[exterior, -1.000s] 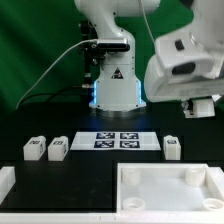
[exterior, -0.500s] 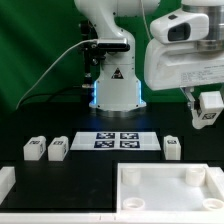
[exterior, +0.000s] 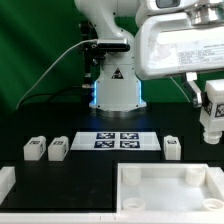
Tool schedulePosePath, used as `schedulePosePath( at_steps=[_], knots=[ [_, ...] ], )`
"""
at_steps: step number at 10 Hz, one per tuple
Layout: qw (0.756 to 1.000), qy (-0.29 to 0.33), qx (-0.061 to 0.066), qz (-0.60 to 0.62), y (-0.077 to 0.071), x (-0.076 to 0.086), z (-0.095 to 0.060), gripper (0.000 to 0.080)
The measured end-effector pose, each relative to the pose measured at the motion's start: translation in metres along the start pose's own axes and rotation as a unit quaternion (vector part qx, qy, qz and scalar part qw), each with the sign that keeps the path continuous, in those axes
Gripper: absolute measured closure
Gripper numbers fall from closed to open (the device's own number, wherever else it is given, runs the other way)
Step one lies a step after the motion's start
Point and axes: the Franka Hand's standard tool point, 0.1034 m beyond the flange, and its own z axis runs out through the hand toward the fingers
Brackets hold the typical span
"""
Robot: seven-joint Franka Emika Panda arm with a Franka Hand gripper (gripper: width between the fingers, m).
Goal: Assemble one leg
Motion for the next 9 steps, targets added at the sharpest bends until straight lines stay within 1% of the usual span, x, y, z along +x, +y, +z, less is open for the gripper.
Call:
schedulePosePath(
  at_steps=[1,2,4,5,6,7,9],
  knots=[
    [0.999,0.037,-0.004,-0.002,0.001,-0.007,0.000,0.0508],
    [1.000,0.031,-0.004,-0.001,0.001,-0.011,0.002,0.0508],
    [1.000,0.031,-0.005,-0.004,0.004,-0.012,0.004,0.0508],
    [0.999,0.038,-0.009,-0.016,0.015,-0.010,0.016,0.0508],
    [0.999,0.038,-0.010,-0.014,0.023,-0.007,0.029,0.0508],
    [0.999,0.038,-0.008,-0.010,0.024,-0.008,0.042,0.0508],
    [0.999,0.038,-0.003,-0.008,0.020,-0.017,0.065,0.0508]
  ],
)
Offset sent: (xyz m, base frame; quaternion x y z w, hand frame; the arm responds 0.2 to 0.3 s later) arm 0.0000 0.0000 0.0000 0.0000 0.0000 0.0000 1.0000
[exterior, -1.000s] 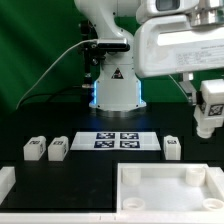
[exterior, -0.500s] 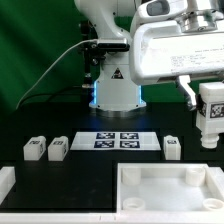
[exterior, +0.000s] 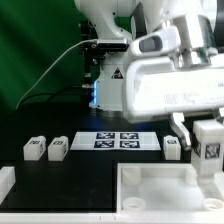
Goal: Assemble one leg
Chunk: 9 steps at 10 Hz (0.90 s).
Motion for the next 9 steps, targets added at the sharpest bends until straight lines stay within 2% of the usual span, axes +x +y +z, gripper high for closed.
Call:
schedulePosePath(
  at_steps=[1,3,9],
  knots=[
    [1.000,-0.004,0.001,0.002,0.001,-0.003,0.009,0.0507],
    [1.000,-0.009,0.005,0.000,-0.006,-0.012,0.017,0.0507],
    [1.000,-0.005,0.006,-0.003,-0.011,-0.014,0.016,0.0507]
  ],
)
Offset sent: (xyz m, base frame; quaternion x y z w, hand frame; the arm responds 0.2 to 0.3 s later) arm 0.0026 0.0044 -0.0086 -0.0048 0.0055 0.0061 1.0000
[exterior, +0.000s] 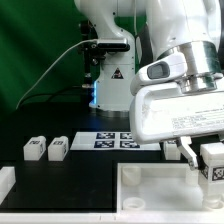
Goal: Assemble one leg
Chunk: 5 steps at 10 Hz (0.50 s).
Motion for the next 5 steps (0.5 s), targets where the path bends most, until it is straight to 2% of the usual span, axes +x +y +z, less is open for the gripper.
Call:
schedulePosePath(
  at_steps=[5],
  knots=[
    [1.000,-0.002,0.003,-0.002,-0.0060,-0.0096,0.0074,0.0507]
  ],
)
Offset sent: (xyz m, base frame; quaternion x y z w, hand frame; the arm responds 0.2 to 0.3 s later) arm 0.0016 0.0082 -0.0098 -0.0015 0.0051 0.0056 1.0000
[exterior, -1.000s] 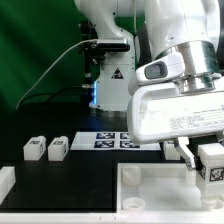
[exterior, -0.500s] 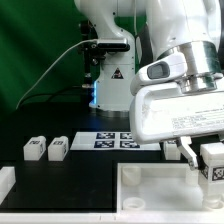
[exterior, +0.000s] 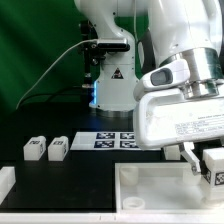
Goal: Assemble one leg
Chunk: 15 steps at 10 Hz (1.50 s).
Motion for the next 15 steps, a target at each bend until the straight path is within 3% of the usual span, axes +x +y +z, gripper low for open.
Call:
schedulePosePath(
  at_steps=[7,8,9,10,11,15],
  knots=[
    [1.000,0.024,-0.008,0.014,0.0022,-0.0002,0.0043,0.0507],
    [1.000,0.019,-0.007,0.014,0.0020,-0.0021,0.0053,0.0448],
    [1.000,0.018,-0.007,0.014,0.0020,-0.0027,0.0056,0.0312],
    [1.000,0.017,-0.007,0.014,0.0020,-0.0031,0.0058,0.0312],
    [1.000,0.017,-0.007,0.013,0.0020,-0.0033,0.0060,0.0186],
    [1.000,0.017,-0.007,0.012,0.0019,-0.0037,0.0062,0.0152]
  ],
)
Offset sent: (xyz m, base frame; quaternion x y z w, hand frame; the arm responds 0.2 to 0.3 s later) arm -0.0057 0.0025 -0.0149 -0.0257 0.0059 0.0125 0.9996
